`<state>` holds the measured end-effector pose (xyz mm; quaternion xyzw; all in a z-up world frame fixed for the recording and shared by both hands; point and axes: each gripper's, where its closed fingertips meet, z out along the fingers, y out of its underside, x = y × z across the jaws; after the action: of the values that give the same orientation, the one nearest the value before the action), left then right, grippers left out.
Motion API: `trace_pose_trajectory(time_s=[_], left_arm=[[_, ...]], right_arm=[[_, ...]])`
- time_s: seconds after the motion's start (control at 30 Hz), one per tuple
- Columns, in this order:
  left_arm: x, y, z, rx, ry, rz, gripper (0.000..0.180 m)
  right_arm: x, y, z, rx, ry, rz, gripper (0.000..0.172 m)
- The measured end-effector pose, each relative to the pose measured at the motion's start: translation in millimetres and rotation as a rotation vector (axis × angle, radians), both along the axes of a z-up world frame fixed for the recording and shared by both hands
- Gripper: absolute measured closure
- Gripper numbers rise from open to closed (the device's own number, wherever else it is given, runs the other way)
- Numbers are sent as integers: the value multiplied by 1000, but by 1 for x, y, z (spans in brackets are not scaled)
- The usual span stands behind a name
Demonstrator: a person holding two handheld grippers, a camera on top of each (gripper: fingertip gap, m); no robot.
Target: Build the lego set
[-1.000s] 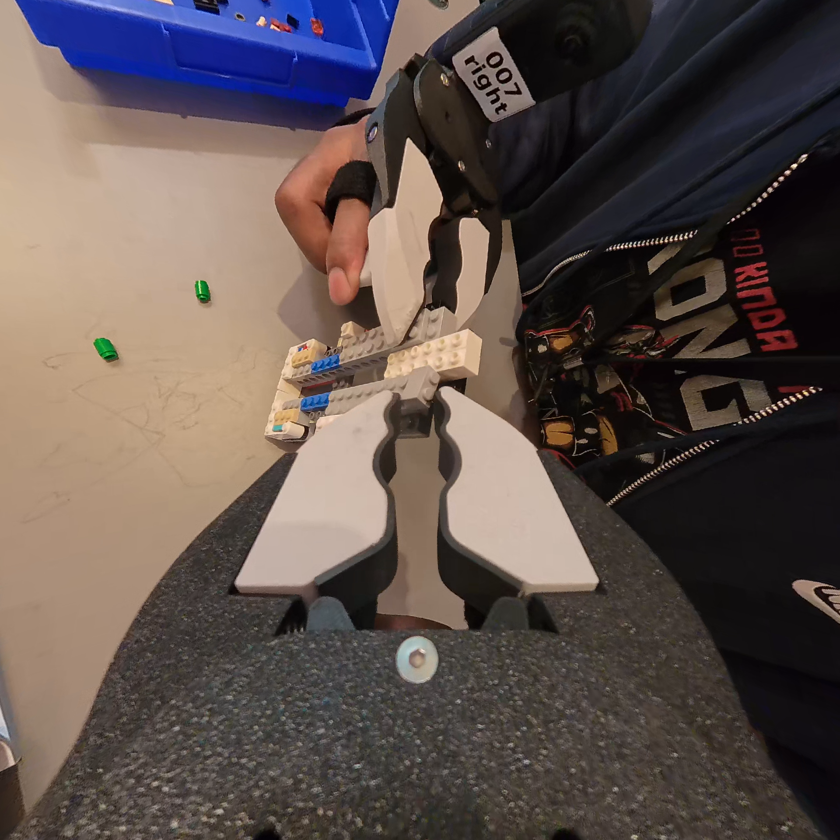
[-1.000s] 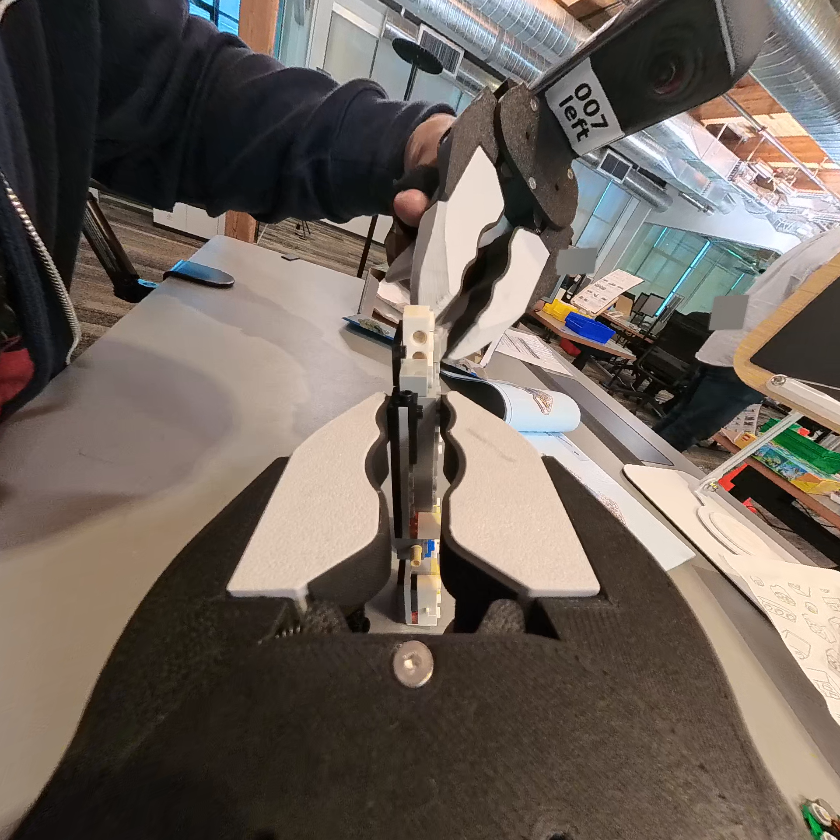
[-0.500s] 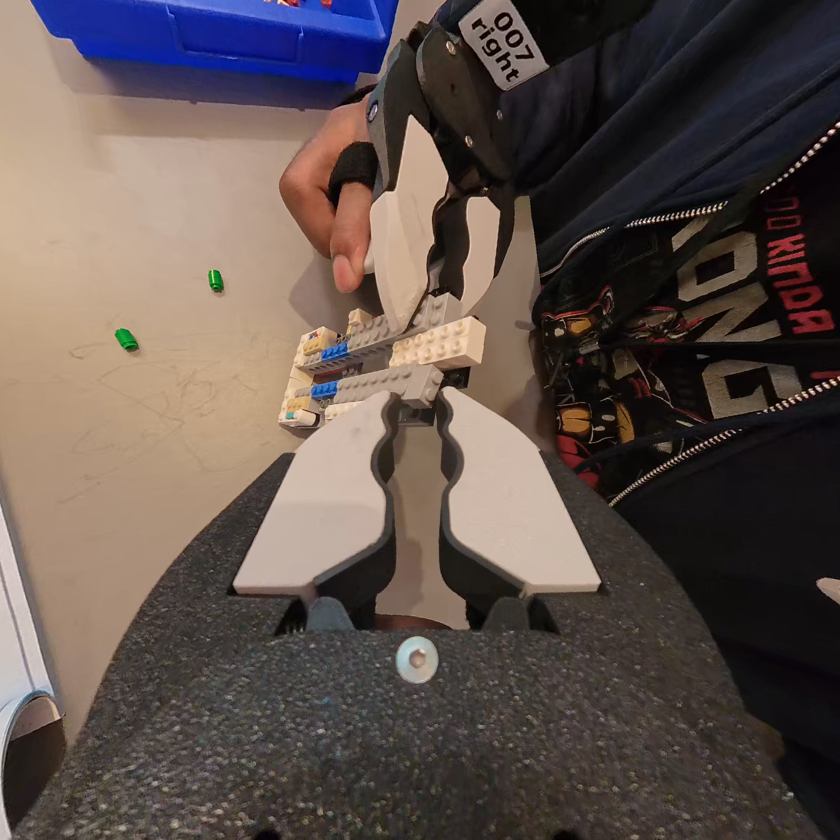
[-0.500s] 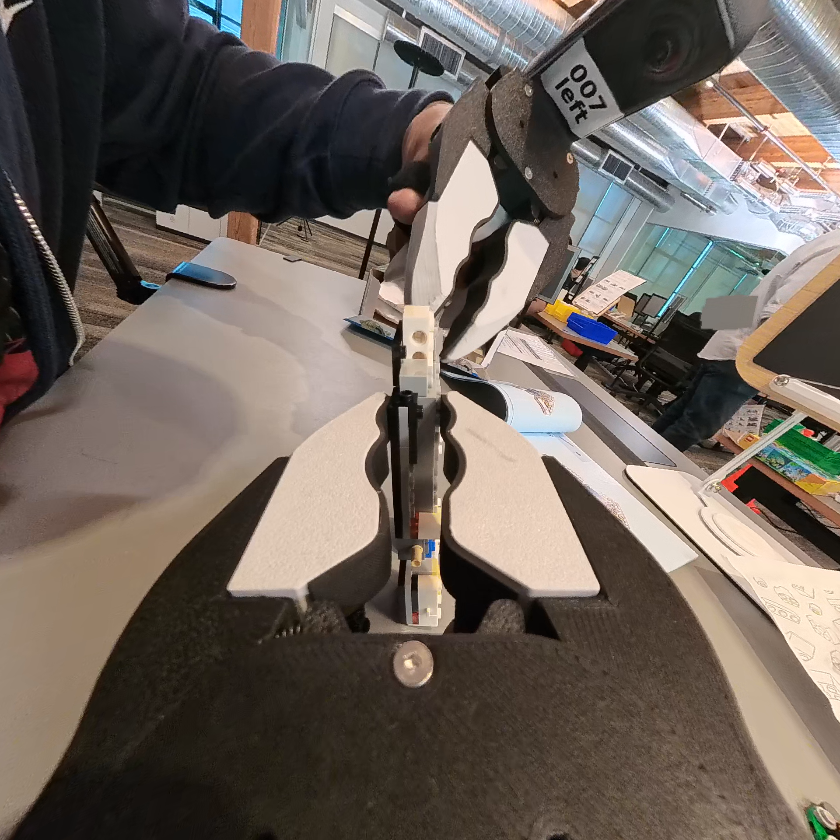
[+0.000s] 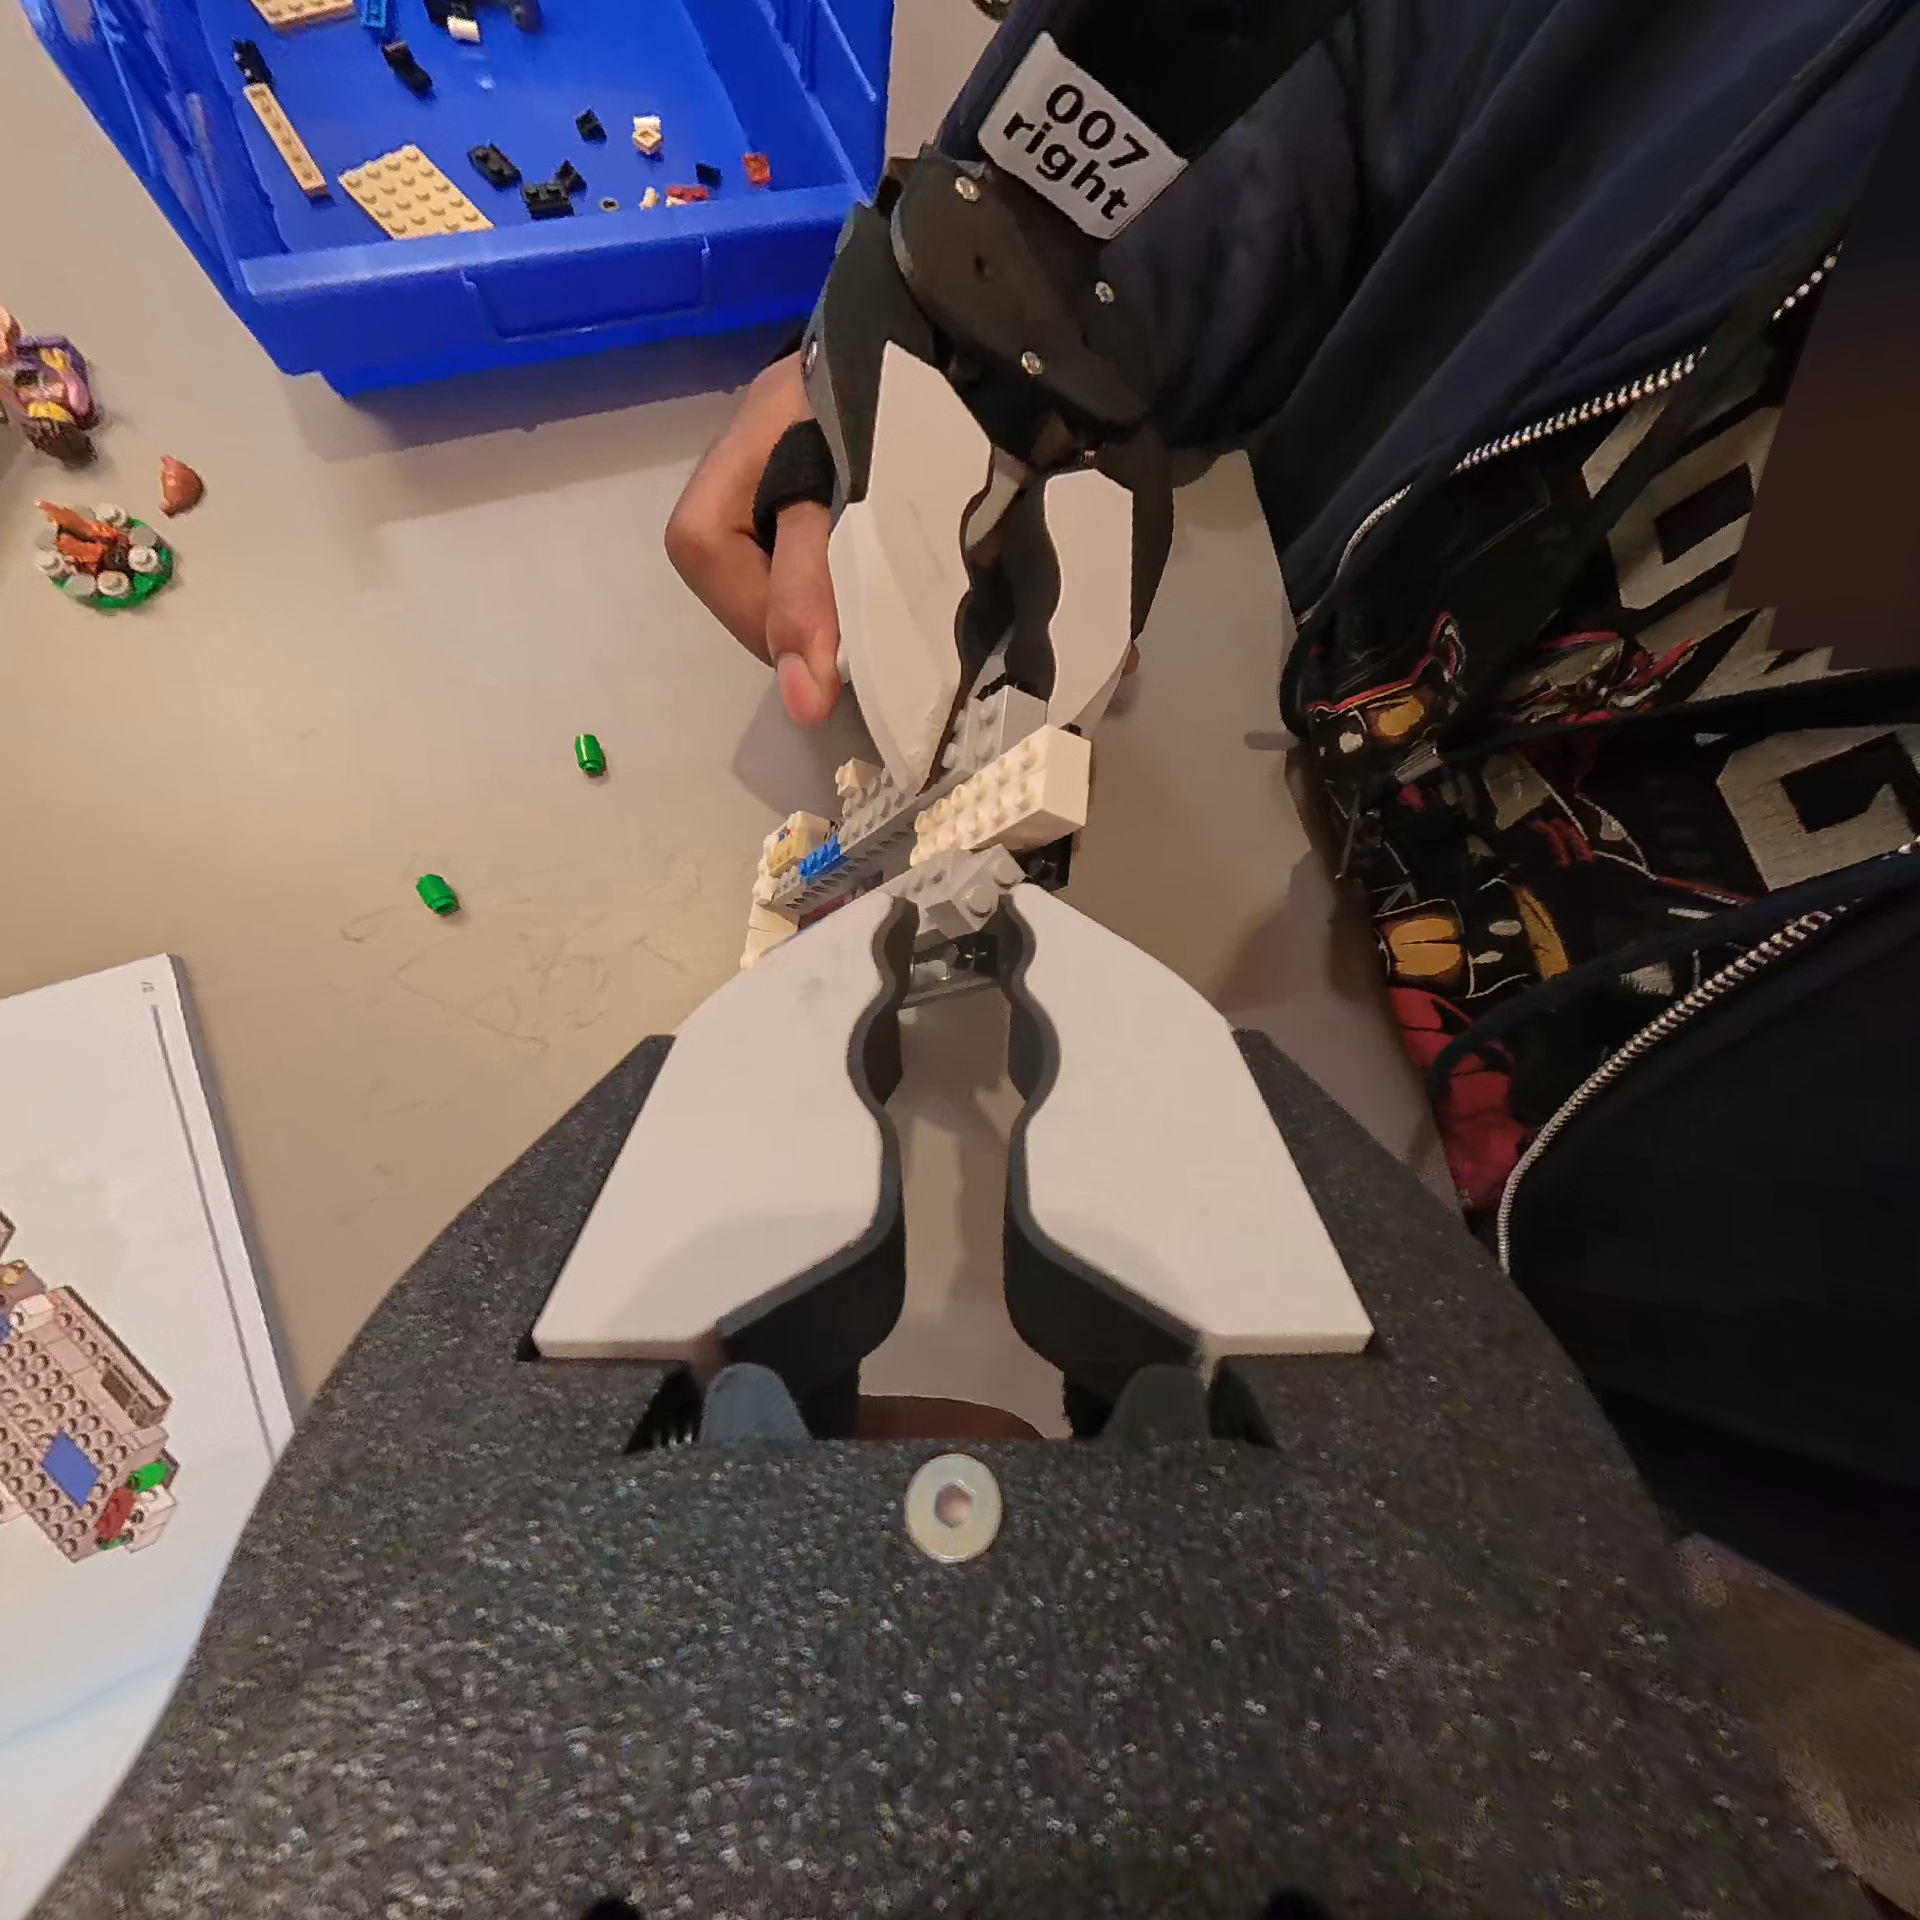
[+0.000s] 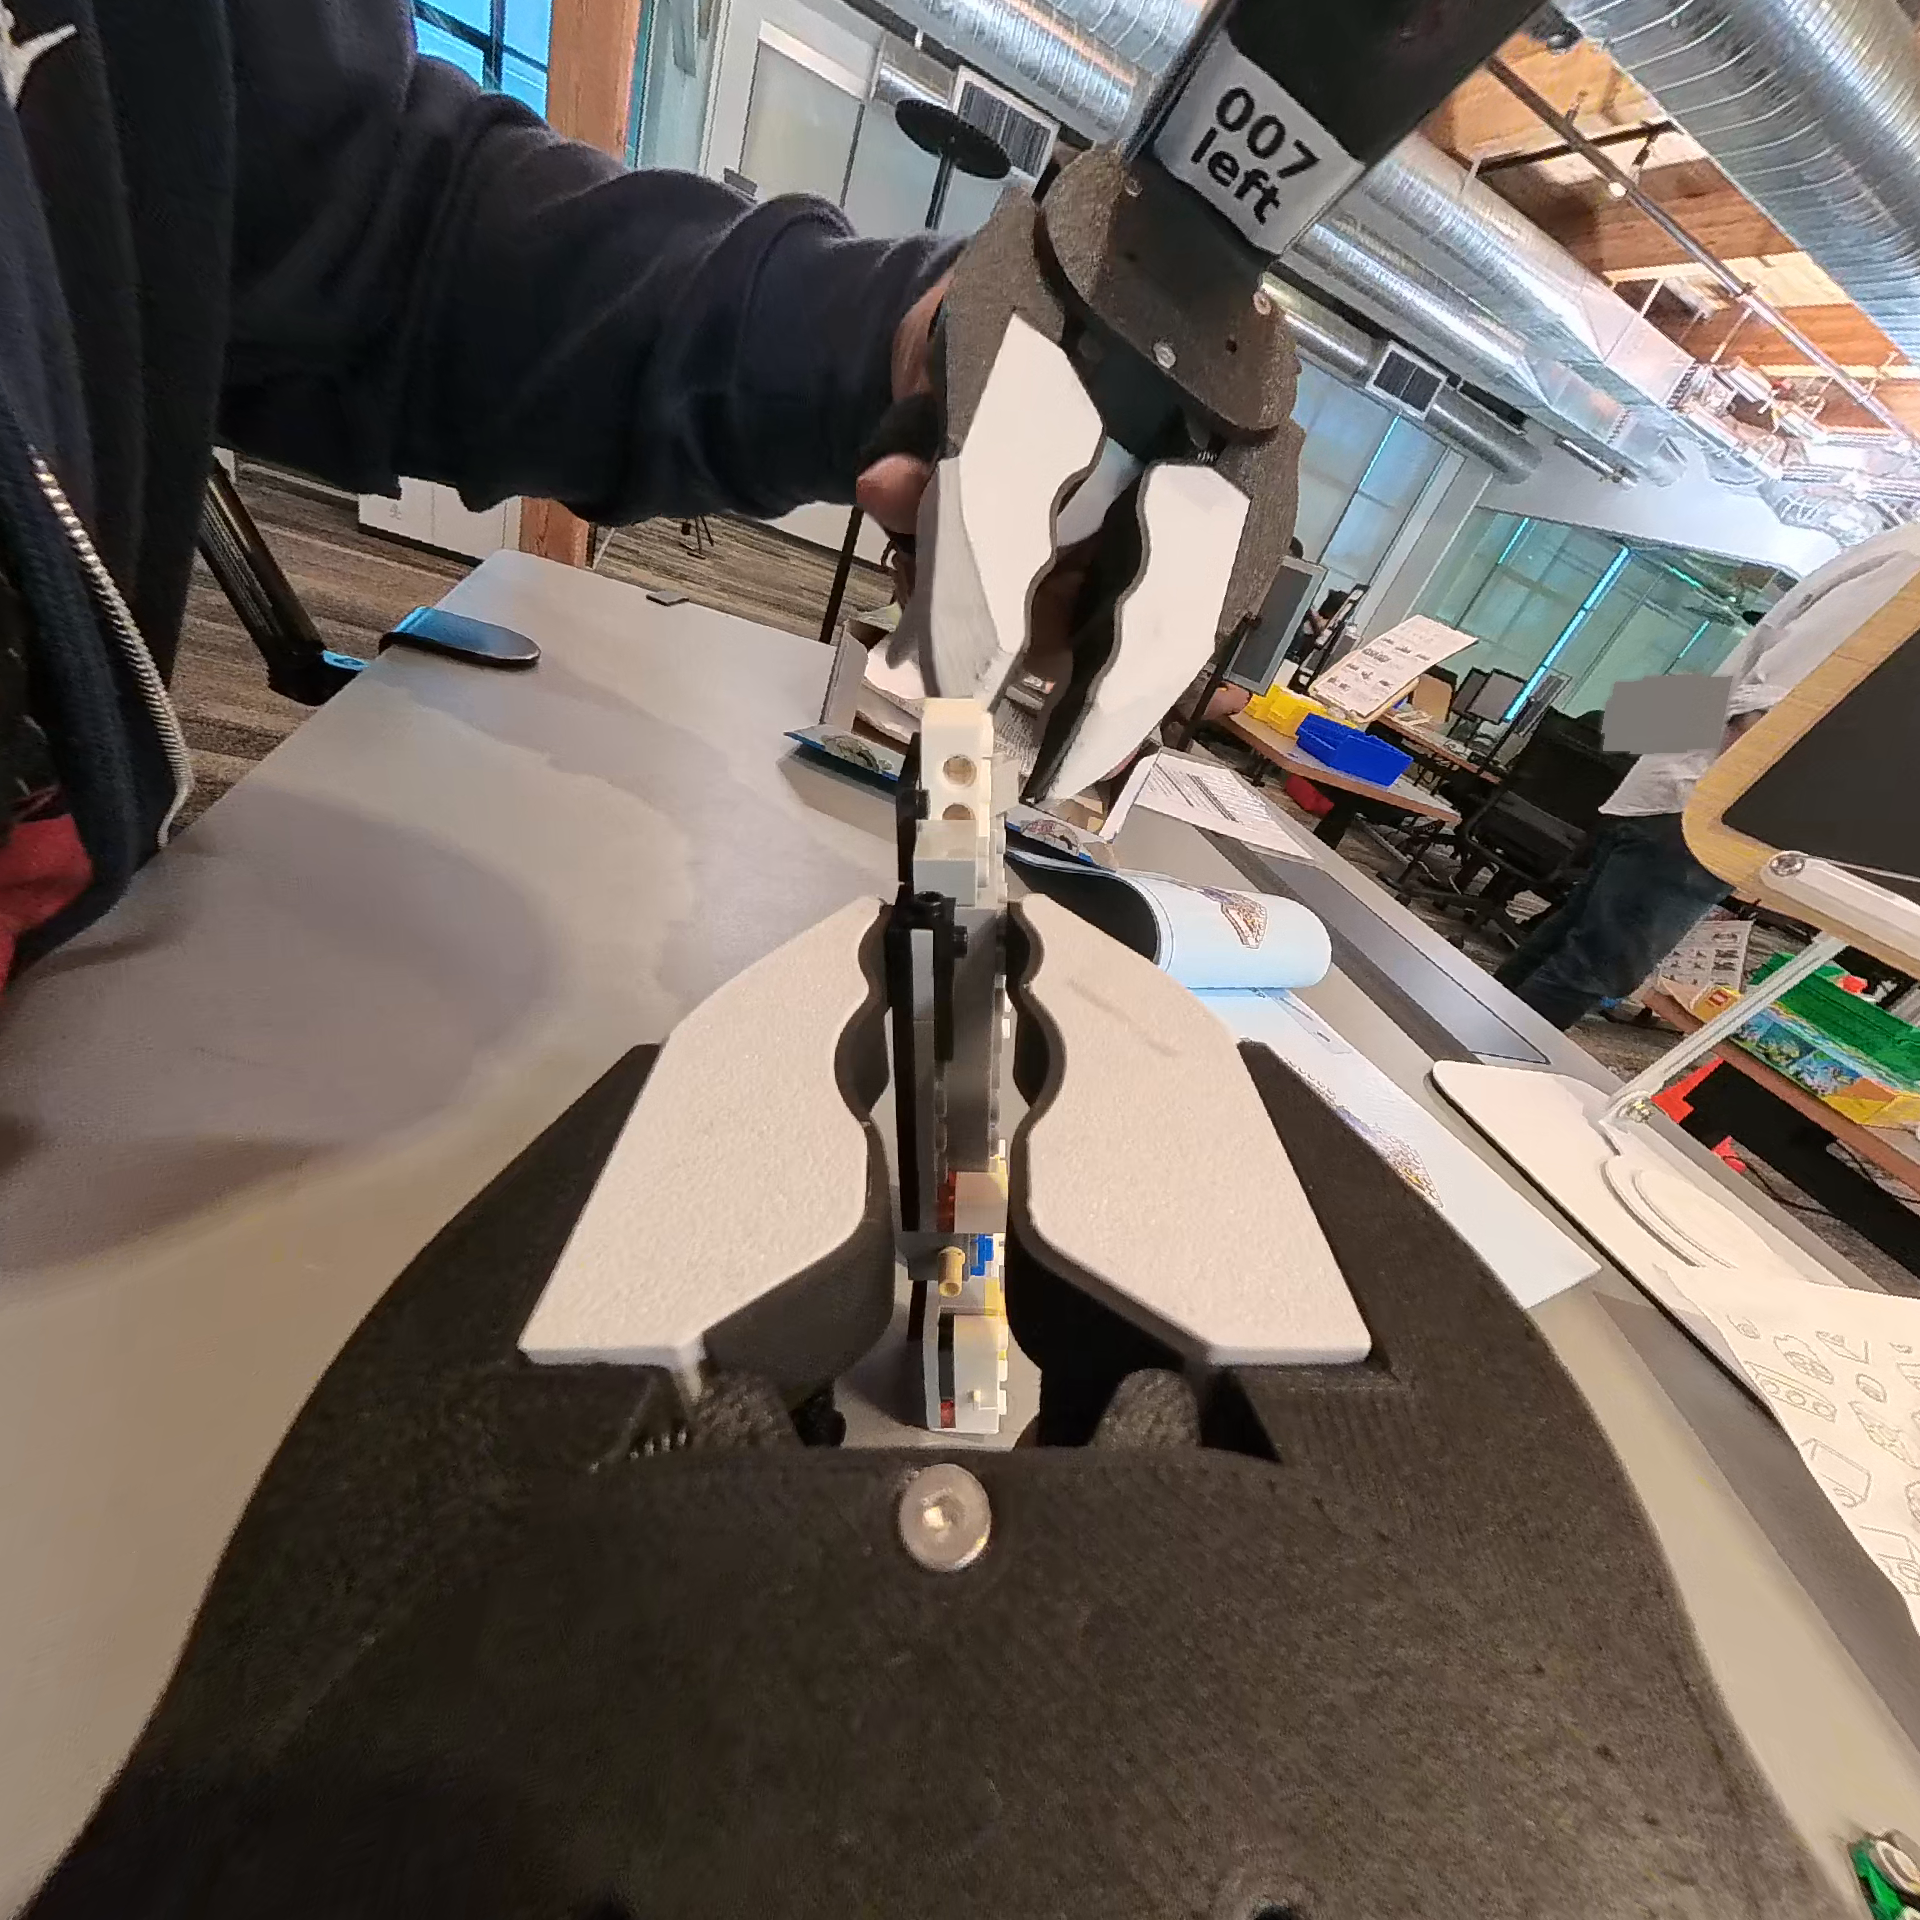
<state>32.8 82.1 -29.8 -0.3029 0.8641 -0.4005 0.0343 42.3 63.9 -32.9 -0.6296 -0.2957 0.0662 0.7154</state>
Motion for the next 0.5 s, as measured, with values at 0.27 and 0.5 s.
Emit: trace_pose_trajectory(time_s=[0.27,0.5], left_arm=[[0,0,-3,18,-49,-40,168],[-1,-1,1,12,-40,-27,168]], right_arm=[[-1,0,0,0,4,1,152],[-1,0,1,-1,12,3,153]])
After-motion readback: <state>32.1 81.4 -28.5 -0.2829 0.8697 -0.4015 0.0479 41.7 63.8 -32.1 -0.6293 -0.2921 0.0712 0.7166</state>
